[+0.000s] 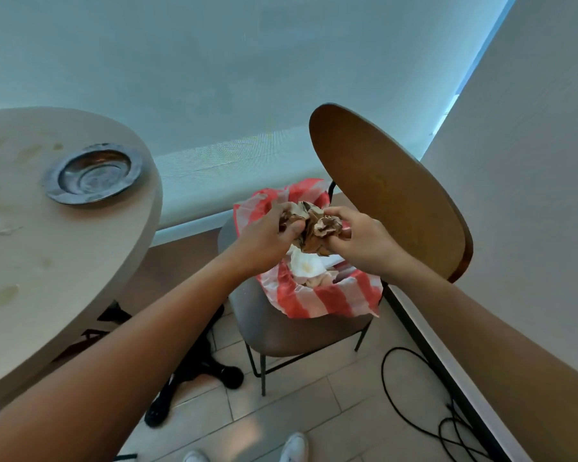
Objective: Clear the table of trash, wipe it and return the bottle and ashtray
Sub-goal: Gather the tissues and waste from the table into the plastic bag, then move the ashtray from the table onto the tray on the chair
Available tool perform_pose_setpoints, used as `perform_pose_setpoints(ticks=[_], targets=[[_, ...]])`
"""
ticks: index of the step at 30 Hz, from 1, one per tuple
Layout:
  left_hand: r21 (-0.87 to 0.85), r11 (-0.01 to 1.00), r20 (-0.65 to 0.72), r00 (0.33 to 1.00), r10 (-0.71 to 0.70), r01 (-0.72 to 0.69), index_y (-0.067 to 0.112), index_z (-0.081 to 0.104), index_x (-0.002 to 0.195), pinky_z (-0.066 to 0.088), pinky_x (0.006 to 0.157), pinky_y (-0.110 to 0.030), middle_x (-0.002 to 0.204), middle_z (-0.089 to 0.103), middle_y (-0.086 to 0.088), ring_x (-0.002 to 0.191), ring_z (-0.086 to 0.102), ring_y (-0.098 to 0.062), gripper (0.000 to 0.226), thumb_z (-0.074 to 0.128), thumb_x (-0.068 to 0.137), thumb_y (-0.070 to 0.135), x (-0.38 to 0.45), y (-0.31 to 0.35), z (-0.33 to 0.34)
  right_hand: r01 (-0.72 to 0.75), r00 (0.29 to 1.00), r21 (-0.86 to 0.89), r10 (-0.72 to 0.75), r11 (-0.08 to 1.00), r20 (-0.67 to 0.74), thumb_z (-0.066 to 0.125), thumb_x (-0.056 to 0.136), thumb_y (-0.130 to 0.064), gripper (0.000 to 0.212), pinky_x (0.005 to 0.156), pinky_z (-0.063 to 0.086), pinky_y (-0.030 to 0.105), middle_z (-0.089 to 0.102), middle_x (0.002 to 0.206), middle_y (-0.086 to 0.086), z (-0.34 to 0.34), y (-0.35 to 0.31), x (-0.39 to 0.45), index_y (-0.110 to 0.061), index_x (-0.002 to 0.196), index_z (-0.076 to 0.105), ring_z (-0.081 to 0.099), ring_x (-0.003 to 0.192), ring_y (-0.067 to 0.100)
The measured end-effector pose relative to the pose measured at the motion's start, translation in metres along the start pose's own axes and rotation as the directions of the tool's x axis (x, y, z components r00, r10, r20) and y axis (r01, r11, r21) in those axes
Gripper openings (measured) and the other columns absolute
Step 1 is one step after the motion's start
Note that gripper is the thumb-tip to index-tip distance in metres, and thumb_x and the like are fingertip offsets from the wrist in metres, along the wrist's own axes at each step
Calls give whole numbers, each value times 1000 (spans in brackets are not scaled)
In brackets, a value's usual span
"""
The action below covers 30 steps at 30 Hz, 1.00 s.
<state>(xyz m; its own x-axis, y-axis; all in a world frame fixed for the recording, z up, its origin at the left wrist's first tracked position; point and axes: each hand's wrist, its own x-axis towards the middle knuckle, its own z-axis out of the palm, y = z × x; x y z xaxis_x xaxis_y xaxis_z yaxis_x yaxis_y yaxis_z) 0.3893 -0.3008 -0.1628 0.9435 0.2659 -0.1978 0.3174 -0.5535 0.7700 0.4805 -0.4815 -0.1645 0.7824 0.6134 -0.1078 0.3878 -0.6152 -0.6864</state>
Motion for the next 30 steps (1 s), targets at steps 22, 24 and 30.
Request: perform_pose_setpoints(ticks=[22,24,30], targets=[[105,986,-239,960,149,-127,25,38,149,34,113,-28,151,43,7,138,37,-4,58,52,98,49,-52,9,-80,257,966,-221,-253,941,50,58,86,-65,66,107,46,49,47,148,-9,-6,-71,27,-40,144,41,50,131,15],[114,984,-291,943,162,-134,26,38,149,37,111,-27,150,44,8,137,37,-1,58,51,98,50,-69,10,-100,316,949,-208,-311,926,54,61,86,-62,66,112,41,45,43,152,-10,-3,-98,27,-40,145,41,44,136,12],[137,983,-402,900,171,-125,27,38,149,28,111,-23,150,45,10,138,37,-1,57,50,99,51,-118,-4,-152,459,888,-160,-455,874,63,65,89,-54,65,109,37,31,42,151,-11,25,-167,19,-36,147,43,43,133,7]])
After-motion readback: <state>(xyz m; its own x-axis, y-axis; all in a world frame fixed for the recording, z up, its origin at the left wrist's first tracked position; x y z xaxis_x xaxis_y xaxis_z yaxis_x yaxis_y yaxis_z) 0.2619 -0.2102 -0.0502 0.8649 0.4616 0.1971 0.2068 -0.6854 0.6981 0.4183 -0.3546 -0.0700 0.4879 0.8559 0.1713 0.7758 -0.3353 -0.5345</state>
